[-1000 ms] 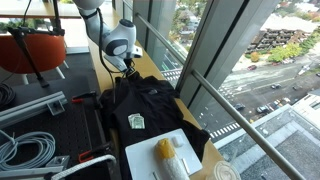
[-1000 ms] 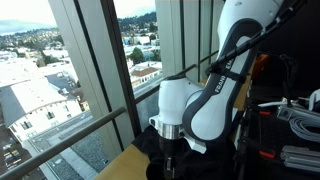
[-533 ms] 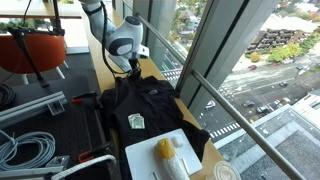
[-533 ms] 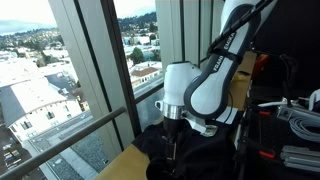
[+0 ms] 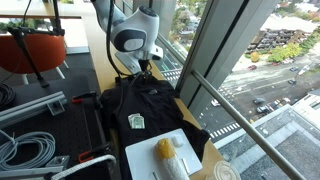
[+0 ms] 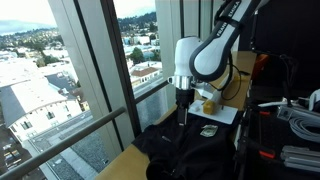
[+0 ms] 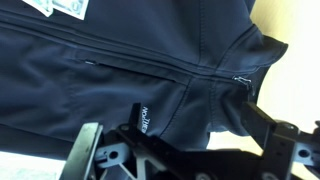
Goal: Close the zip of the jersey
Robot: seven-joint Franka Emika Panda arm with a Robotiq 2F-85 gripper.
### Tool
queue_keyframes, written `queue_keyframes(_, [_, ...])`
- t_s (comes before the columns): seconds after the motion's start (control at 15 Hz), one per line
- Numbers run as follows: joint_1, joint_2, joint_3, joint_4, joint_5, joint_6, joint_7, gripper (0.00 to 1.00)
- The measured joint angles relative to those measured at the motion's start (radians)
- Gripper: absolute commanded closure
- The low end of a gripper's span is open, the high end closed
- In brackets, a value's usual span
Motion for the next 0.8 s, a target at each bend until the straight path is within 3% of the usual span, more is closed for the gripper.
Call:
queue_keyframes(0.4, [-0.086,-0.13,-0.006,-0.012,0.006,-0.209,-0.089,0.0])
queue_keyframes(0.8, [-0.085,-0.225,-0.051,-0.051,0.004,-0.279,-0.093,0.0])
